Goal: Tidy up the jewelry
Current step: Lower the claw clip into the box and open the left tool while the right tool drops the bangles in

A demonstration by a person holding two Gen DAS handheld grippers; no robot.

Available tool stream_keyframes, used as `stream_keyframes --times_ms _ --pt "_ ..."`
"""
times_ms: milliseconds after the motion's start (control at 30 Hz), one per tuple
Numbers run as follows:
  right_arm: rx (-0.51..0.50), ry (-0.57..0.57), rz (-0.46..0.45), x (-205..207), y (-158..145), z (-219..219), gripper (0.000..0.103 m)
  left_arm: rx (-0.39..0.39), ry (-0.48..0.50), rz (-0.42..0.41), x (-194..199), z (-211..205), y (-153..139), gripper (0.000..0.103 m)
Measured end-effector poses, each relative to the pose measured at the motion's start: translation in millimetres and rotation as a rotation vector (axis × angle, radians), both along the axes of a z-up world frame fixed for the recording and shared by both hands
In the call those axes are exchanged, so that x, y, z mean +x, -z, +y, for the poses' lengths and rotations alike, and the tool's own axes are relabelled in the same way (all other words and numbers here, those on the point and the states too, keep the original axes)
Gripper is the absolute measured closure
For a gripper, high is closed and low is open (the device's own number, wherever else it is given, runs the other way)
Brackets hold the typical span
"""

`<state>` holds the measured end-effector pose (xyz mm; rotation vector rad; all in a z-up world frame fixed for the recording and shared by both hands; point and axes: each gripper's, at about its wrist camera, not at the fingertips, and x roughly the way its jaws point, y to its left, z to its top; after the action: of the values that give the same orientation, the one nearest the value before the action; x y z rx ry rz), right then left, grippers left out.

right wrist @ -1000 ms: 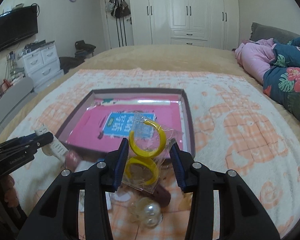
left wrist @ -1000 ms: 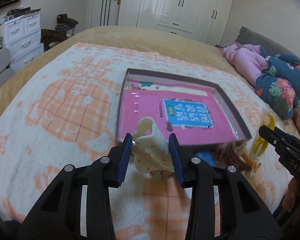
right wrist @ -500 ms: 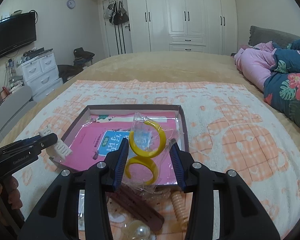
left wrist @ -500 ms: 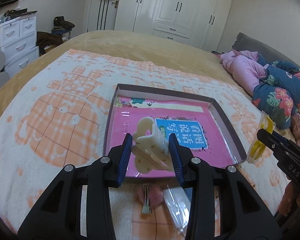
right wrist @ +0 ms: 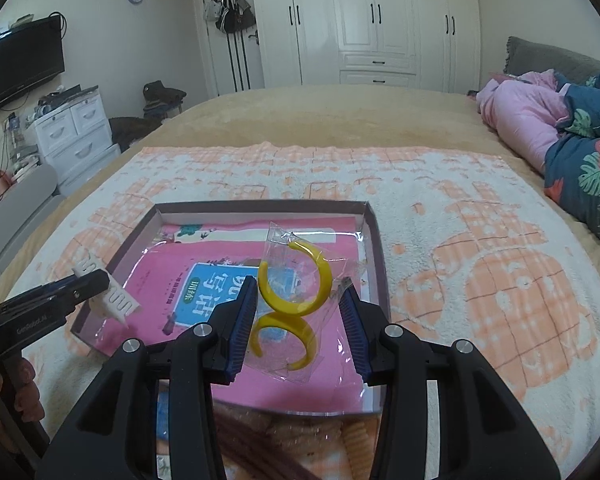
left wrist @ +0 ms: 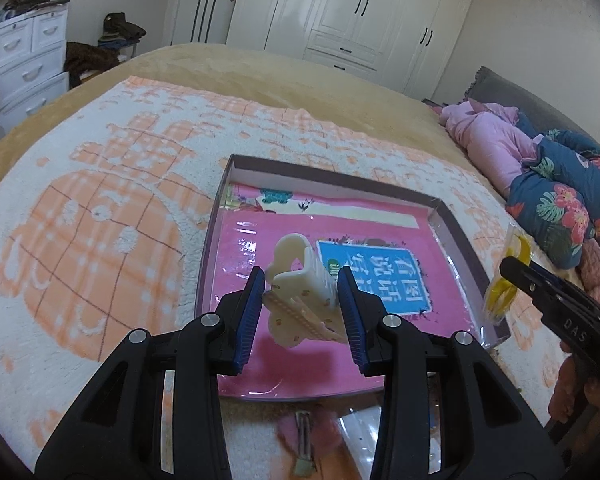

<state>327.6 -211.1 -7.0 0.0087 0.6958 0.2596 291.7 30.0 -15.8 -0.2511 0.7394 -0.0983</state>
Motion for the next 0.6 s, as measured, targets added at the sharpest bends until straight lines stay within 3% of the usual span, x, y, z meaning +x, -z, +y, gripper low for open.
stream_keyframes --times_ms 467,600 --pt "-0.026 0.024 0.102 24 42 0 0.061 0.068 0.010 0.014 7 -9 14 0.073" --pt "-0.003 0.033 0.104 23 44 -3 0.047 0.074 0.007 0.013 6 -8 14 0.068"
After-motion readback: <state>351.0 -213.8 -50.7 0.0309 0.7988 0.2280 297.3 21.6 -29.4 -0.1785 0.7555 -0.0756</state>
